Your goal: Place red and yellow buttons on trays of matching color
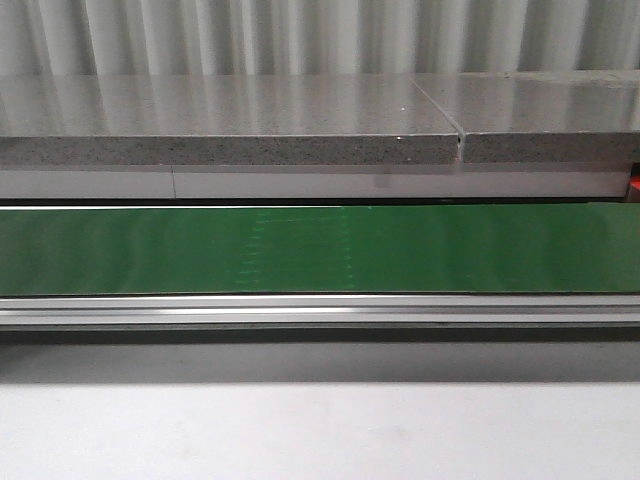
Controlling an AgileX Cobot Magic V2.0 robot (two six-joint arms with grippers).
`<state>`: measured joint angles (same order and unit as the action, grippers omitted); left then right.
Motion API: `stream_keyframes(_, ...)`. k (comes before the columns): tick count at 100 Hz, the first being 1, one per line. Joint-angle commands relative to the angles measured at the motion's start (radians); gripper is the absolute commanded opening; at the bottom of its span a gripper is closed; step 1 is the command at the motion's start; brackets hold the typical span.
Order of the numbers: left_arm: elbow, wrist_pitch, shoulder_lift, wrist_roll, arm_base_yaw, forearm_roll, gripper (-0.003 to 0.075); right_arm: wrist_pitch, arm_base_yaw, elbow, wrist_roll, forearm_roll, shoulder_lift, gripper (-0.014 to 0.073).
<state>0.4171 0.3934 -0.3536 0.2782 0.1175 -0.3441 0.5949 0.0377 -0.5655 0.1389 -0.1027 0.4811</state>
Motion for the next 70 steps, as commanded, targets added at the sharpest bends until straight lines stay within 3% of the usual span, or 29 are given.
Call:
stream_keyframes(1,0.026,-0.075,-0.006,0.0,0.006,-0.018,-0.002,-0.079,0.001,-0.013,0.01,0.0,-0.03,0.0038)
stream_keyframes(8,0.026,-0.075,-0.006,0.0,0.006,-0.018,-0.002,-0.079,0.001,-0.012,0.01,0.0,-0.036,-0.0072)
stream_keyframes(70,0.026,-0.075,-0.006,0.0,0.006,-0.02,-0.002,-0.073,0.001,-0.012,0.01,0.0,-0.036,-0.0068)
